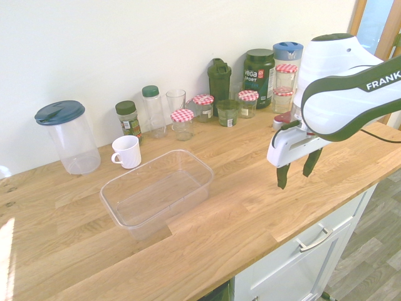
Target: Put the chip bag into the container
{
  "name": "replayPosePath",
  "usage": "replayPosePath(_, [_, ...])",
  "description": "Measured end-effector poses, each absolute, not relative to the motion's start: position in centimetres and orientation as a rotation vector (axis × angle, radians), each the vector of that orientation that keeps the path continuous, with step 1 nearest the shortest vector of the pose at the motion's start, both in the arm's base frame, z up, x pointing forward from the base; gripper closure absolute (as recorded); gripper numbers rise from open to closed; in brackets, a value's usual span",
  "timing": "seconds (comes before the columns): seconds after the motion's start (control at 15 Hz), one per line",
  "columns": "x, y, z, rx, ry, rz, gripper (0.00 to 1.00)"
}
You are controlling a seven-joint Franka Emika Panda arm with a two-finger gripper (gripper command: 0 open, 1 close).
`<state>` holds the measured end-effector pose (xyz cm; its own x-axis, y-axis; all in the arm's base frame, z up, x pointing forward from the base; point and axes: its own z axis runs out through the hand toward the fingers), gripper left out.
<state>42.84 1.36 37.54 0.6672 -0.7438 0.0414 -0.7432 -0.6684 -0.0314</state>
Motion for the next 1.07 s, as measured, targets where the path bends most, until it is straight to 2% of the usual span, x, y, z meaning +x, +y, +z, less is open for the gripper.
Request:
replayPosePath(0.33, [43.4,0.7,38.5,-2.85,1.289,-0.097,0.0])
replayPosePath(0.53, [45.0,-3.9,42.0,-2.801,1.379,-0.133,0.0])
replayPosePath(1.07, [55.7,-18.5,45.8,-2.767,1.566,-0.243,0.0])
